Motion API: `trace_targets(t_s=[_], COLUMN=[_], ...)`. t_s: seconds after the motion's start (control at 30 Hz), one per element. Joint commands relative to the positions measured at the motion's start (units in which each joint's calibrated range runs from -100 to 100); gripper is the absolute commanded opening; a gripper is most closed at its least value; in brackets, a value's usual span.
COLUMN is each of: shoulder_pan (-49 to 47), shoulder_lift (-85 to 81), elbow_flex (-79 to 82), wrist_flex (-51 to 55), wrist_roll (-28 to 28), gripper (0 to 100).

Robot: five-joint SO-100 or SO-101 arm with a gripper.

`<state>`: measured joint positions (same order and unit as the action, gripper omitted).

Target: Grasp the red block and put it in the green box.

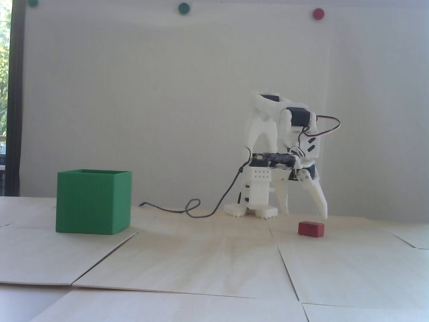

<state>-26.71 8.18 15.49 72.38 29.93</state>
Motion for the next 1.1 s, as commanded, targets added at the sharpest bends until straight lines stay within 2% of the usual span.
trace_targets(t_s=[0.0, 0.17, 0.8, 0.87, 0.93, 0.97, 1.0, 1.03, 1.07], shoulder_pan=[0.0, 0.2, 0.1, 0.1, 0.1, 0.1, 0.1, 0.1, 0.1], shoulder_lift=[-0.6, 2.4, 7.4, 7.4, 7.4, 7.4, 7.4, 7.4, 7.4], elbow_flex=[-0.3, -0.4, -1.0, -1.0, -1.0, -0.8, -0.7, -0.6, -0.4], wrist_flex=[-1.3, -6.3, -6.8, -6.8, -6.8, -6.8, -6.8, -6.6, -6.6], wrist_roll=[1.8, 2.5, 2.7, 2.7, 2.7, 2.9, 3.4, 3.7, 3.7], gripper=[32, 32, 32, 28, 20, 13, 2, 1, 4])
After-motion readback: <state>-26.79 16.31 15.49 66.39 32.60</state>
